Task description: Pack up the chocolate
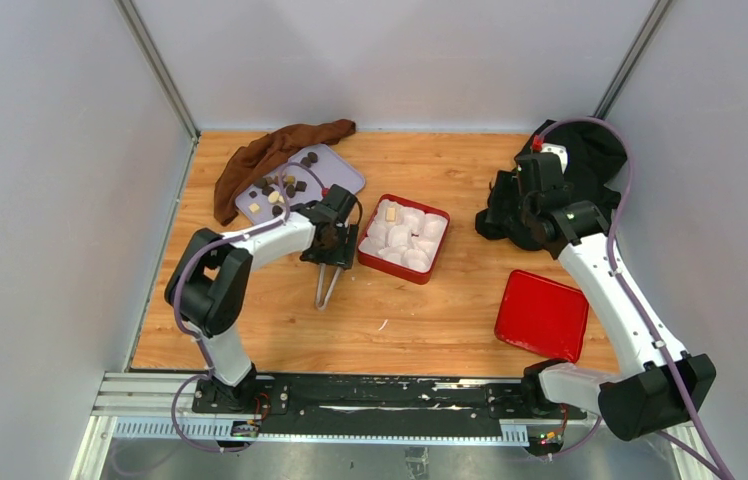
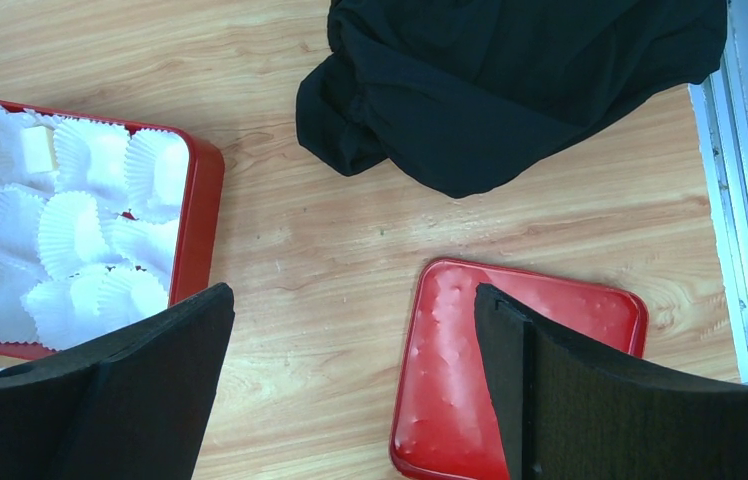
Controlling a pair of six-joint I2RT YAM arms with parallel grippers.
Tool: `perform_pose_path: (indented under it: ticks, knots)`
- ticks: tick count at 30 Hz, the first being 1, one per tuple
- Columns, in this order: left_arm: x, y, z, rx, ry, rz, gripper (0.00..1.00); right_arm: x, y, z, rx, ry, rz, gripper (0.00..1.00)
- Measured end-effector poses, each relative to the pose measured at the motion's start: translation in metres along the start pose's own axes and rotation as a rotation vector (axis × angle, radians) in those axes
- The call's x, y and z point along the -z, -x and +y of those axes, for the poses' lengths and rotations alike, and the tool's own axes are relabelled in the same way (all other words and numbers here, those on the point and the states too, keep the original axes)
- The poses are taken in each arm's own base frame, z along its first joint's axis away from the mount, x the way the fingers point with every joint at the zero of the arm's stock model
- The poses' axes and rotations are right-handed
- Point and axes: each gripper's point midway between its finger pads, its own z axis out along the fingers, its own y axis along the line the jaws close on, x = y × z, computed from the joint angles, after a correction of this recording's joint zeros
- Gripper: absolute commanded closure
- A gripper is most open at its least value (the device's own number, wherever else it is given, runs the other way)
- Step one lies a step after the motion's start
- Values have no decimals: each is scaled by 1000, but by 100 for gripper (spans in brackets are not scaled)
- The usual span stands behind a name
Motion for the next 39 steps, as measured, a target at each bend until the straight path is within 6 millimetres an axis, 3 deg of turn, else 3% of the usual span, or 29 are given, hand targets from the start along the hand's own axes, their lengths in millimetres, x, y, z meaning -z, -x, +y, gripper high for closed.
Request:
perform_pose_path:
  ticks: [2,8,14,23,34,39]
  knots:
    - [-1,2,-1,0,-6,-19,12,0,0,0,1,0,2,6]
    - [7,4,0,5,-21,-63,7,1,1,1,-1,6,1,6]
    - [30,5,8,33,-51,-202,0,1,1,2,-1,9,0,7]
    - [26,-16,11,48,-106,-297,0,-1,-1,7,-1,31,16,7]
    - [14,-8,9,-3,-98,-306,0,-5,-6,15,-19,60,46,7]
    - [3,-12,11,-7,-76,-283,17,-5,-5,17,-26,67,47,7]
